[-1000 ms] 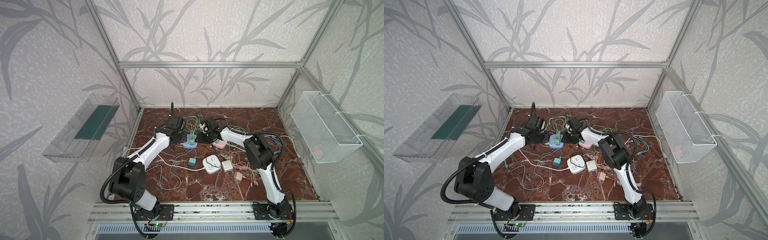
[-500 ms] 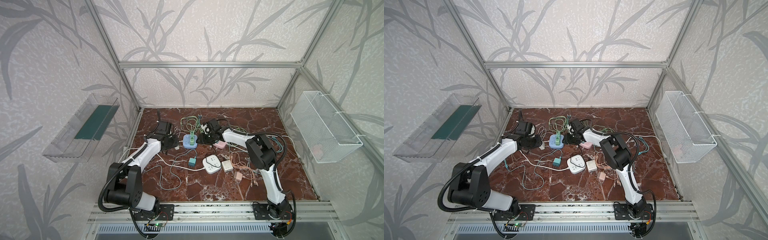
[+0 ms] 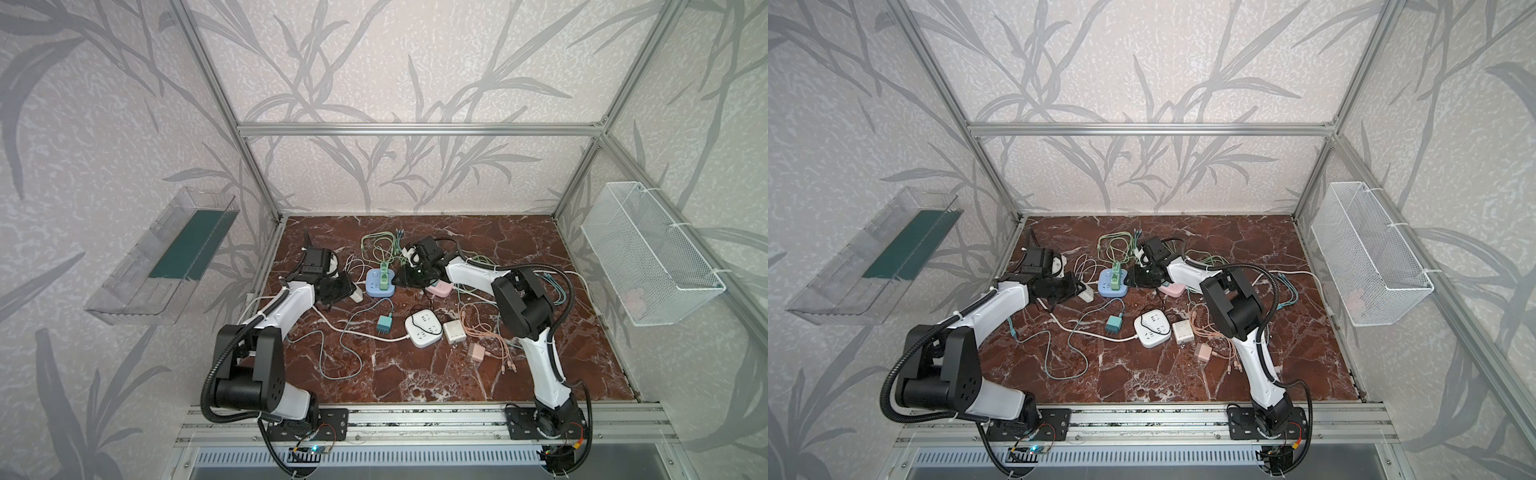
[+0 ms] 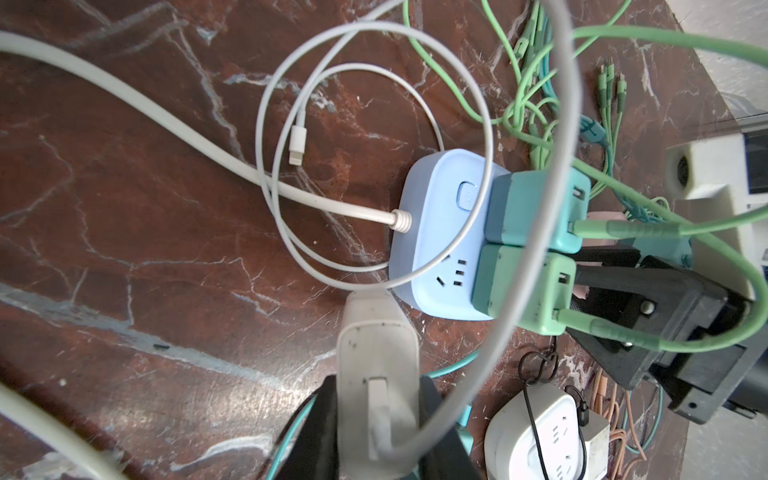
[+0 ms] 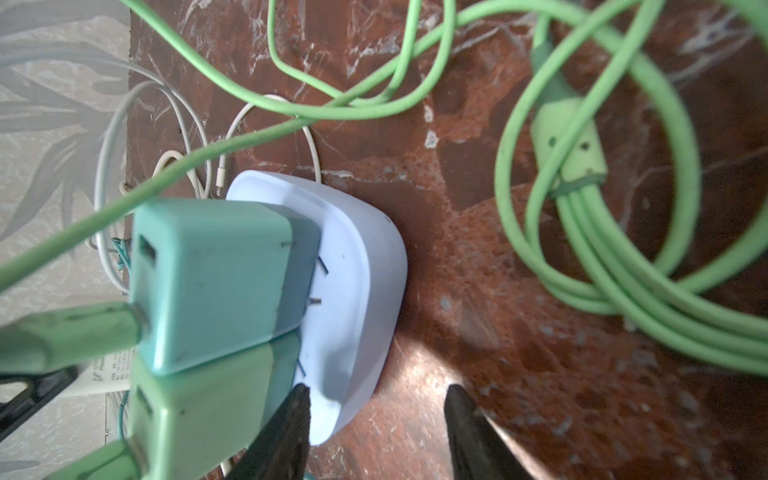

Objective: Pull the plug off the socket
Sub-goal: 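Lower the white charger onto the table and open the left gripper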

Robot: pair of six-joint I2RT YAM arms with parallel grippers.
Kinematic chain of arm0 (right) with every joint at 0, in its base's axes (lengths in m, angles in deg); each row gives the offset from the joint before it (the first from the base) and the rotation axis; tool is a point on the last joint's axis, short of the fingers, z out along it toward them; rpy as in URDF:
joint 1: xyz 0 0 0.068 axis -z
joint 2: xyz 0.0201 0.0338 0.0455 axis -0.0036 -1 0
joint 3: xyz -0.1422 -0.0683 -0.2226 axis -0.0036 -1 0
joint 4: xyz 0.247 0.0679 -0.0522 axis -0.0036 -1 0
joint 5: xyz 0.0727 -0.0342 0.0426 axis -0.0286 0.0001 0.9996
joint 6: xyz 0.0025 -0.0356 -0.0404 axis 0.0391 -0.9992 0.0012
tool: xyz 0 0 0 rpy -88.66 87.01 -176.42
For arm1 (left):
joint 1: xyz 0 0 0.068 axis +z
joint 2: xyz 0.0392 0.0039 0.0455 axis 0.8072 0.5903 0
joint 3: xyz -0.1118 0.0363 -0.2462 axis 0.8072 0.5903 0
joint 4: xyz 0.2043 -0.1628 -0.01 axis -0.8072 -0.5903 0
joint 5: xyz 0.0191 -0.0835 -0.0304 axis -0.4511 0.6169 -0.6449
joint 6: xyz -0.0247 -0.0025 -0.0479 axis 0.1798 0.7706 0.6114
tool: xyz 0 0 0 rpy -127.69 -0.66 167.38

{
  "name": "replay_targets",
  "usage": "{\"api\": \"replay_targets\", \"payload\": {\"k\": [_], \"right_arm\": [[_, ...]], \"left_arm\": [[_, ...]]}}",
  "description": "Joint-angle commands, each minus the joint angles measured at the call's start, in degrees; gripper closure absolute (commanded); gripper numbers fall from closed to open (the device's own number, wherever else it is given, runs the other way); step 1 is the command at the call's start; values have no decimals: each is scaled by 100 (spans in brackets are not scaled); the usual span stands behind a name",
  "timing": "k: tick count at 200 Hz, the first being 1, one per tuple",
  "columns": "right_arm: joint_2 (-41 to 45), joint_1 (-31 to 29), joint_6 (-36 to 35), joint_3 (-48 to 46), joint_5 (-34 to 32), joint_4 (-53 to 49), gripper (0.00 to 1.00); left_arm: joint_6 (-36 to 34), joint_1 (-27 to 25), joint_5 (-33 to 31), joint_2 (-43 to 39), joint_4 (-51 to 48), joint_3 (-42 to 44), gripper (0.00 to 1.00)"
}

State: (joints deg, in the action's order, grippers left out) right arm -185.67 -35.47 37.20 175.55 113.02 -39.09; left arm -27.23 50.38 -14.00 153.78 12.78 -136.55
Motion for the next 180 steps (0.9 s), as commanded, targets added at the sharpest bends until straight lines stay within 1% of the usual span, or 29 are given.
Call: {"api": "replay_targets", "payload": {"k": [1, 65, 84, 134, 180], "right_arm": [[296, 25, -6, -71, 77, 85, 46], [258, 22, 63, -63, 89, 103, 46], [253, 29, 64, -62, 89, 111, 46], [261, 29, 64, -95, 102, 103, 46], [260, 23, 95, -132, 98, 121, 45]], "left_arm": [[85, 51, 224, 98, 198, 92, 80], [13, 118, 138, 259, 51, 156, 79], [48, 135, 96, 293, 58, 218, 78], [73, 202, 57, 356, 13, 236, 71], [64, 240, -149, 337, -255, 141, 64]]}}
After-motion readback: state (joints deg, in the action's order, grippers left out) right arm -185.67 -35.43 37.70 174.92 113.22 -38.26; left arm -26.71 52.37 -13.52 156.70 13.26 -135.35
